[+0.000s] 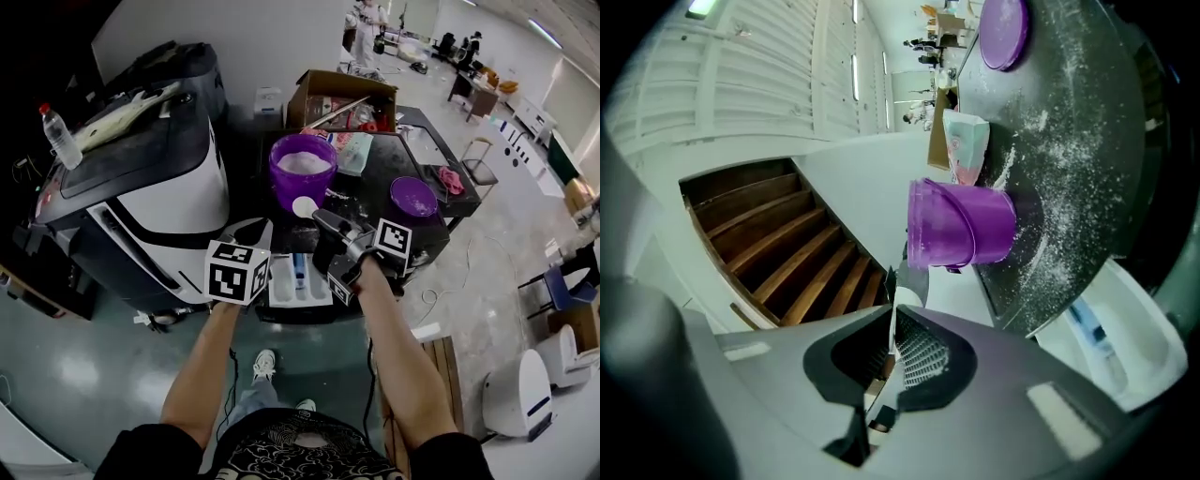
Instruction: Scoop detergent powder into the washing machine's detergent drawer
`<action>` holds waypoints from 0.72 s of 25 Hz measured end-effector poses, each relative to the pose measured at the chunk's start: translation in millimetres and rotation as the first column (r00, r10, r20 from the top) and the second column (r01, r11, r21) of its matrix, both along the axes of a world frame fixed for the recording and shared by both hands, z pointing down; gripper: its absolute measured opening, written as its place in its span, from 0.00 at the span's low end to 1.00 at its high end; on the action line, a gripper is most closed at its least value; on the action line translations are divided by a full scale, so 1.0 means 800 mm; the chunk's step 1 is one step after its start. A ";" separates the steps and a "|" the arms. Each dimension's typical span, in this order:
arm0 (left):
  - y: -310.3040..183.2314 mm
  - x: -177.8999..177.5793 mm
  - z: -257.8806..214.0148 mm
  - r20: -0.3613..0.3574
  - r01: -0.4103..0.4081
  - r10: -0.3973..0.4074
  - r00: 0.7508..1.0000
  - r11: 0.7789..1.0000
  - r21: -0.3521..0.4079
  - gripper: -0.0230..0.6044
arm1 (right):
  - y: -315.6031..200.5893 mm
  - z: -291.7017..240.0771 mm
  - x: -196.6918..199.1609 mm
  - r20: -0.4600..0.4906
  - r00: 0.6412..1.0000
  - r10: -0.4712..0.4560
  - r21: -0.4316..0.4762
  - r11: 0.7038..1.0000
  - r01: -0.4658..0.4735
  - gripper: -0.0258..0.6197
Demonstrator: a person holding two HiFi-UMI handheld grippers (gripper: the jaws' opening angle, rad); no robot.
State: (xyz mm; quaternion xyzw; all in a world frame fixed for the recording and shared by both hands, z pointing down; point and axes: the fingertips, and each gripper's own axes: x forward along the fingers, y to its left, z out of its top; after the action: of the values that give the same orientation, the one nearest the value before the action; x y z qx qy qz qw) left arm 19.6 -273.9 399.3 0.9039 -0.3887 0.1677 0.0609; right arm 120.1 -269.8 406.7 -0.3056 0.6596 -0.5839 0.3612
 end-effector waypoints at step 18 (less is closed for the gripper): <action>0.054 -0.026 0.041 0.018 0.044 -0.043 0.999 0.998 -0.041 0.04 | 0.052 0.056 -0.033 -0.113 0.988 -0.108 -0.030 0.994 0.105 0.09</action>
State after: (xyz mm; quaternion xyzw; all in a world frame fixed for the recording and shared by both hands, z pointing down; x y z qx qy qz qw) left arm -1.4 -230.7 432.2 0.8924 -0.4052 0.1820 0.0800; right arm 93.9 -228.3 451.9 -0.3071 0.6878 -0.5917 0.2873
